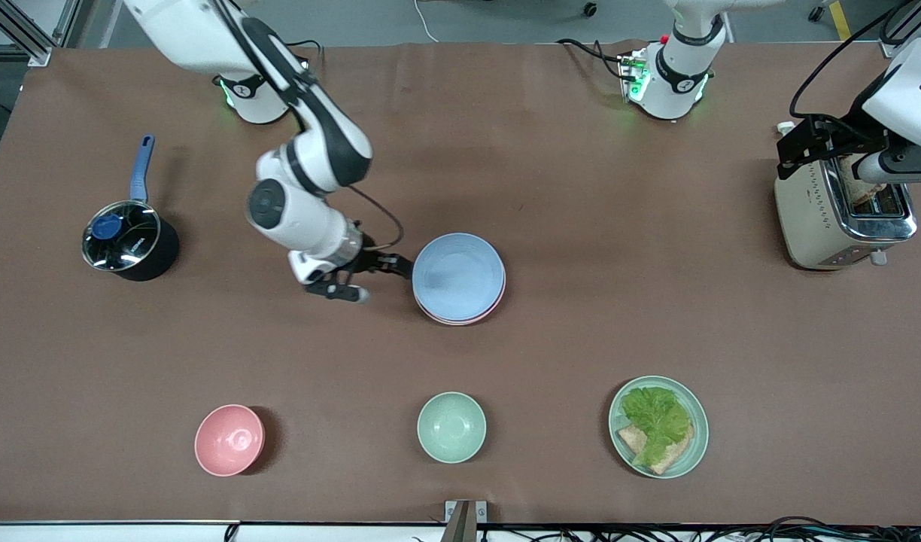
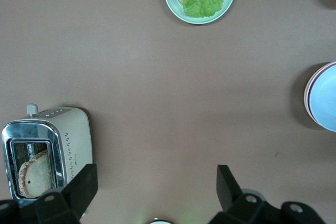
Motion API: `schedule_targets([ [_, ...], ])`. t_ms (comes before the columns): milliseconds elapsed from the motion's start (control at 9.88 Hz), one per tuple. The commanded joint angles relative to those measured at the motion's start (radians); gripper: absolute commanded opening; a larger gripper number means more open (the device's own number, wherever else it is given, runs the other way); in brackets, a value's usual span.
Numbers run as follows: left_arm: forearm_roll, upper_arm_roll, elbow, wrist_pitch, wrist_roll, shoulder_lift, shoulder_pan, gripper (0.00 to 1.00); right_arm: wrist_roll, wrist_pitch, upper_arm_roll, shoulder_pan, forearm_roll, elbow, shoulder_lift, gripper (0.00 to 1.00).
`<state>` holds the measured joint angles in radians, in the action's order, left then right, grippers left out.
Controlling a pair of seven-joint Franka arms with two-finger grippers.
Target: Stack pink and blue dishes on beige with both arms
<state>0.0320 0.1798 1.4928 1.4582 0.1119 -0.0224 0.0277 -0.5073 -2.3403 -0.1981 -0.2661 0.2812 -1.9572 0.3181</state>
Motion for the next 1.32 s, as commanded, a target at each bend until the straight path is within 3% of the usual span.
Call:
schedule_targets([
  [0,-0.02,0.003,0.047,-0.001,-0.014,-0.014,0.027,1.0,-0.013,0.221,0.052,0.118,-0.194,-0.02,-0.202,1.0],
  [203,-0.02,0.001,0.044,-0.001,-0.018,-0.011,0.029,1.0,-0.002,0.387,0.196,0.136,-0.348,0.094,-0.287,1.0],
  [405,-0.018,0.001,0.038,0.001,-0.018,-0.007,0.028,1.0,0.205,0.572,0.274,0.181,-0.355,0.281,-0.298,1.0],
  [810,-0.018,0.003,0.037,0.004,-0.018,-0.001,0.026,1.0,0.334,0.774,0.325,0.234,-0.343,0.486,-0.306,1.0],
  [1215,-0.012,0.001,-0.002,0.001,-0.037,0.015,0.028,1.0,0.349,0.817,0.324,0.234,-0.341,0.509,-0.307,1.0],
])
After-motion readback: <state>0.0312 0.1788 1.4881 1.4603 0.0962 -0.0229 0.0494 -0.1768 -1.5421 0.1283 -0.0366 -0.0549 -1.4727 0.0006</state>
